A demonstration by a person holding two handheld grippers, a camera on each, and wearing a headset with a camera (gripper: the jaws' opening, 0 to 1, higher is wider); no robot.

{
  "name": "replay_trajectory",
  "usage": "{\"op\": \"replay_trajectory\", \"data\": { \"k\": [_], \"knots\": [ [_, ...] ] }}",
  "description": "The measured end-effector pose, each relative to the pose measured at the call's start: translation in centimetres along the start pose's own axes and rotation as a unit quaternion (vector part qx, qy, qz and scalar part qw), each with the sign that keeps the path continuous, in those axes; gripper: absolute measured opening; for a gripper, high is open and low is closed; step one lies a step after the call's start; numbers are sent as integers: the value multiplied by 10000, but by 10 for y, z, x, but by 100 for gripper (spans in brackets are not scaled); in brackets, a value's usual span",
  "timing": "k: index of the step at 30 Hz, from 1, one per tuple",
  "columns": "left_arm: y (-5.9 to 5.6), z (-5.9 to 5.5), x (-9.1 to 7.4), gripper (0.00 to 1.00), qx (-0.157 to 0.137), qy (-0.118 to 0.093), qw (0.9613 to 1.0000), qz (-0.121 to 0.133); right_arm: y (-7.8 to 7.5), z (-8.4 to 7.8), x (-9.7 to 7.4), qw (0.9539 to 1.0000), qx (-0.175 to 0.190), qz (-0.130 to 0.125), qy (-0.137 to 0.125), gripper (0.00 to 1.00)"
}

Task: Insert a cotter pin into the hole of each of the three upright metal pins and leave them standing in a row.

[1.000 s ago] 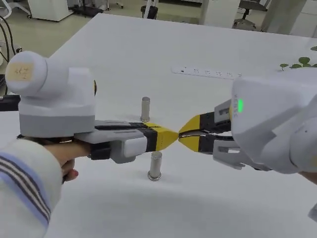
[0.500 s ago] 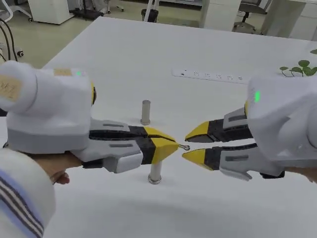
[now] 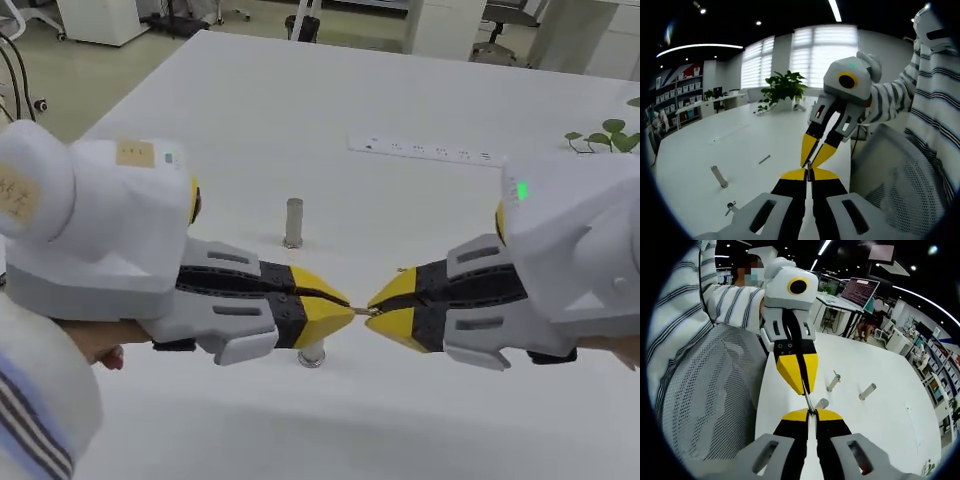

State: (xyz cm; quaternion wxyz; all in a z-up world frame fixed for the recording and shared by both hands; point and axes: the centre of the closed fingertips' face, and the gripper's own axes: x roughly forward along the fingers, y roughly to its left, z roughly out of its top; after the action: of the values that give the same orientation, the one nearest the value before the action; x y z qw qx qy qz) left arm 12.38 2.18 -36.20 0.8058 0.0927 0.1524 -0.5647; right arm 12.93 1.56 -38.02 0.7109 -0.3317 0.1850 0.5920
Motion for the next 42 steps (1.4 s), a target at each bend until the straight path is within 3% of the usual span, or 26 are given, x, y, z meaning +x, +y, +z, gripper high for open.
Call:
{"op": "replay_trajectory", "data": {
  "k": [3,8,13,20,23,25,30,35,42],
  "knots": [
    [-3,-5,0,0,290,182,9994,-66,6,-1,2,9999,-78,111,50,0],
    [-6,-10,1,0,452,343,9982,-206,14,-4,5,9993,-159,296,139,0],
    [-8,-15,1,0,277,407,9984,-286,18,-6,5,9989,-209,388,167,0],
    [-8,-20,3,0,376,499,9975,-330,18,-10,6,9986,-220,417,224,0],
    [-1,-19,2,1,337,461,9982,-196,15,-12,5,9990,-161,348,230,0],
    [6,-18,1,7,276,417,9987,-63,10,-13,4,9993,-113,259,257,0],
    [14,-22,-1,12,218,471,9986,90,2,-19,2,9996,40,97,273,0],
    [28,-32,-2,25,204,689,9966,406,-4,-33,4,9988,224,-30,441,0],
    [40,-42,3,25,154,899,9944,542,-11,-53,10,9965,386,-90,743,0]
  ]
}}
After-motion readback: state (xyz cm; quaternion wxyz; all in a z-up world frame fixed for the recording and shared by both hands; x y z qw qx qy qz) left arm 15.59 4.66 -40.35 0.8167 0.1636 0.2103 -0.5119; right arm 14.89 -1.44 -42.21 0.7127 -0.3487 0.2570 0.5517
